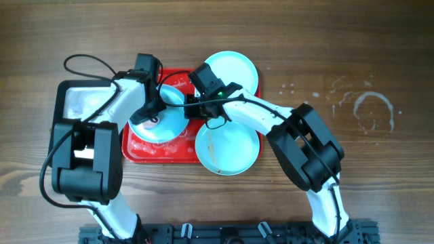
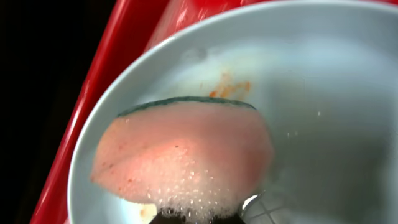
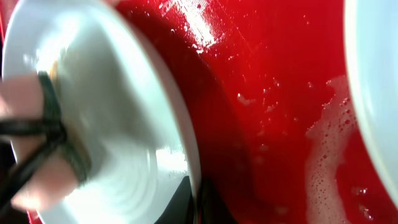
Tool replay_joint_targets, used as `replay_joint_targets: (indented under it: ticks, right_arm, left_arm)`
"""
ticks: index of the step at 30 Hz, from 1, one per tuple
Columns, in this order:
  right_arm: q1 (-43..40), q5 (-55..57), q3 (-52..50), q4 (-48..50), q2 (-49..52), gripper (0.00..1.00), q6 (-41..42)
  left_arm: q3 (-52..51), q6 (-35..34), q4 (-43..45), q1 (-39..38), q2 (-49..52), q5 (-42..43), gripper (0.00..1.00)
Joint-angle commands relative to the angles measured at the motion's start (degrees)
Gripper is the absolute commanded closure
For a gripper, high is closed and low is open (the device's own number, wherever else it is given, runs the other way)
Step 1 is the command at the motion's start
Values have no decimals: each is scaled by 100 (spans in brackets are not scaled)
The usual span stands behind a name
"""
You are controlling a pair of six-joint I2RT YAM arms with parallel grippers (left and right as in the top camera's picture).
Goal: Clean dirty plates on tray and stack at the side
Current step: 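Scrub the held plate's face with the sponge in the left gripper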
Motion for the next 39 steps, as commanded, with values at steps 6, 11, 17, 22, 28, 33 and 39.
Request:
replay_joint_targets:
  ticks: [6, 11, 17, 22, 28, 33, 39]
  right_arm:
    - [-20, 74, -44, -118, 223, 96, -61]
    - [-20, 72, -44, -120, 223, 96, -61]
    - [-20, 74, -44, -107, 223, 96, -61]
    - [-20, 74, -44, -120, 223, 96, -61]
    - [-20, 76, -44, -120, 223, 96, -63]
    - [-17, 76, -44, -120, 223, 96, -63]
    - [-17, 74, -44, -118, 223, 96, -63]
  left_arm:
    - [-151, -225, -1314, 472, 424, 1506, 96]
    - [-151, 776, -1784, 577, 424, 1891, 96]
    - [-151, 1458, -1108, 560, 424, 2830, 96]
    - [-162, 1434, 496, 546, 424, 2804, 96]
    - [-160, 1370, 1947, 466, 424, 2800, 96]
    - [-160, 789, 2382, 389, 424, 1565, 96]
    - [-155, 649, 1276, 387, 424, 411, 96]
